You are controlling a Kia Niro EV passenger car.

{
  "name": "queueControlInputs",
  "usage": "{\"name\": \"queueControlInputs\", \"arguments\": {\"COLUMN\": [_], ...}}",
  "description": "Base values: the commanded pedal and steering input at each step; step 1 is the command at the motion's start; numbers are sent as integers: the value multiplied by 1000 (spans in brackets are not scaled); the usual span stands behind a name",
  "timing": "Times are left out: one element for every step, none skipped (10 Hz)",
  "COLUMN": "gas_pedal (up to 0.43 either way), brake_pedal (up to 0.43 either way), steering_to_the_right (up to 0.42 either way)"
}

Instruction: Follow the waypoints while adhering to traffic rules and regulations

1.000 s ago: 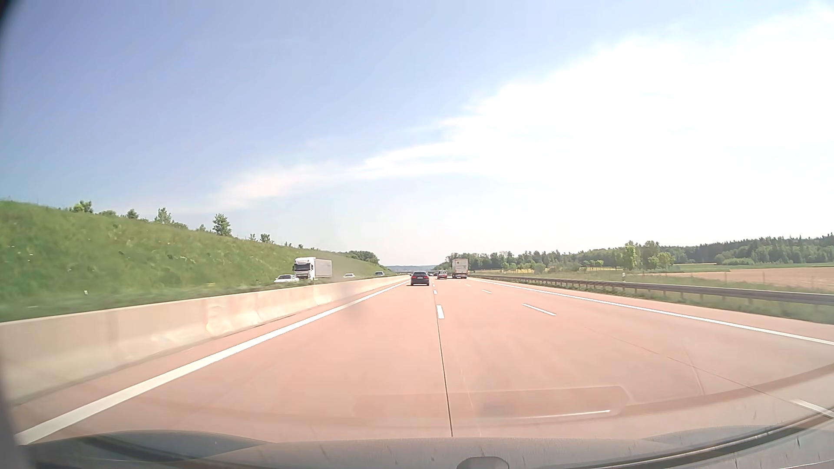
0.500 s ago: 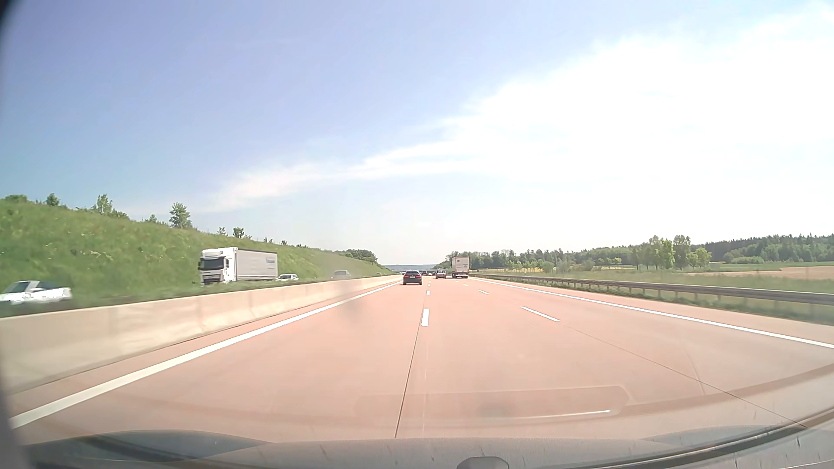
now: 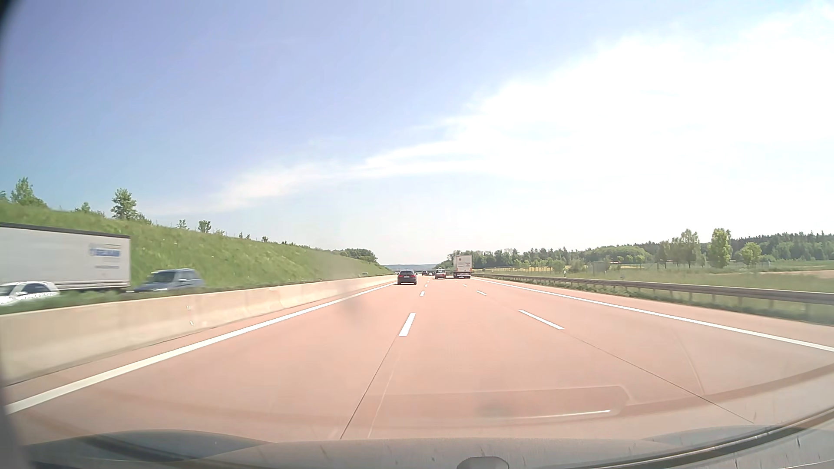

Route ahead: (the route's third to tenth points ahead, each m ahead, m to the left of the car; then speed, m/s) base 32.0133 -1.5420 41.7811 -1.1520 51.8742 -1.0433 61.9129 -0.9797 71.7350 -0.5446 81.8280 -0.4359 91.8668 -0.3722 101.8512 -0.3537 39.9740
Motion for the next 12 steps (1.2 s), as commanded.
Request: {"name": "queueControlInputs", "arguments": {"gas_pedal": [0, 0, 0, 0, 0, 0, 0, 0, 0, 0, 0, 0], "brake_pedal": [0, 0, 0, 0, 0, 0, 0, 0, 0, 0, 0, 0], "steering_to_the_right": [-4, -4, -4, -4, -5, -5, -5, -5, -5, -5, -5, -5]}}
